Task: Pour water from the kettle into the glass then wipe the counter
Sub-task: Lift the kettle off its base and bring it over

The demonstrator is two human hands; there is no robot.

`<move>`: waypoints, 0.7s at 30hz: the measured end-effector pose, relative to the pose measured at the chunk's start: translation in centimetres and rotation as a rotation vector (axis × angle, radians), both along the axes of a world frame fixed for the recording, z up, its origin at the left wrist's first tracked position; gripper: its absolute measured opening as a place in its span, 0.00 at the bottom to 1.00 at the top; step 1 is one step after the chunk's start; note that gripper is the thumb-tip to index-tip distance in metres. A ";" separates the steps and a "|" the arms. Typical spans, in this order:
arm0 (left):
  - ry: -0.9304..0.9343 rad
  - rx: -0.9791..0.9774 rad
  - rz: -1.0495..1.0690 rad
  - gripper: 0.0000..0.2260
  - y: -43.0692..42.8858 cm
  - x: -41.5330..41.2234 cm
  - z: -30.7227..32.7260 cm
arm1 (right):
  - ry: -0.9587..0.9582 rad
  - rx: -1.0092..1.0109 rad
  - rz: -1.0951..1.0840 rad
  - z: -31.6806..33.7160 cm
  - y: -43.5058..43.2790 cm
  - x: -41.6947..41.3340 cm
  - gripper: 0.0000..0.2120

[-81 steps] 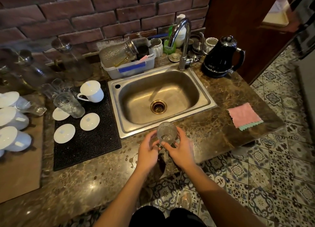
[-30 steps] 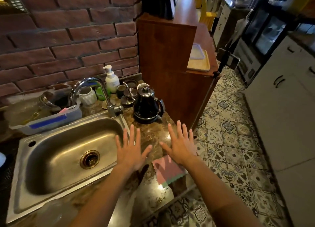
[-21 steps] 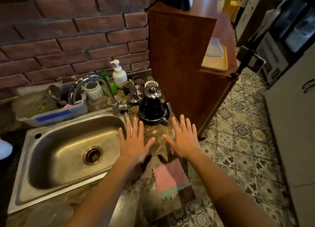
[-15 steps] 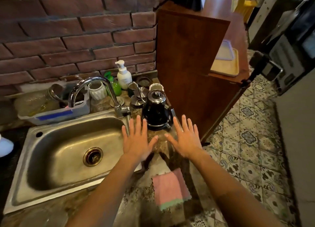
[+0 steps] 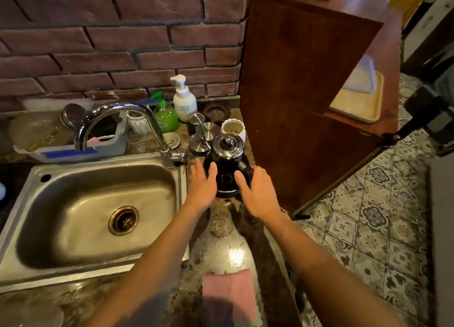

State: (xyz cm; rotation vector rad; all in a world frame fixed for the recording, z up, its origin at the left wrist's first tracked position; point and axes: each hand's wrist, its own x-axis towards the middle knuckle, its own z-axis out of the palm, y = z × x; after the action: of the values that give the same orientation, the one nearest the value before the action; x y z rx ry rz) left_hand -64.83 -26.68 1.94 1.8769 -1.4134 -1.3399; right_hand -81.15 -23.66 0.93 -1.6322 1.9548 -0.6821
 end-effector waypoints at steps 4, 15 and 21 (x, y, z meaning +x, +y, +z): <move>0.325 0.200 0.195 0.38 -1.1 -1.1 -1.1 | -0.252 -0.002 -0.133 0.4 -1.0 1.1 0.22; 0.559 0.190 0.448 0.24 -1.0 -2.1 -2.3 | -0.598 0.078 -0.172 -1.0 -3.4 0.4 0.26; 0.659 0.191 0.513 0.24 -0.1 -2.2 -2.4 | -0.787 0.314 0.038 0.6 -4.3 -1.1 0.24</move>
State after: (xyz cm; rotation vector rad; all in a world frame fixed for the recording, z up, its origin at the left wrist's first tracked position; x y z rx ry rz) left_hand -67.03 -26.79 -0.44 1.5271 -0.4558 -1.6306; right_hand -82.25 -27.93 1.51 -0.9877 1.3599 -0.7964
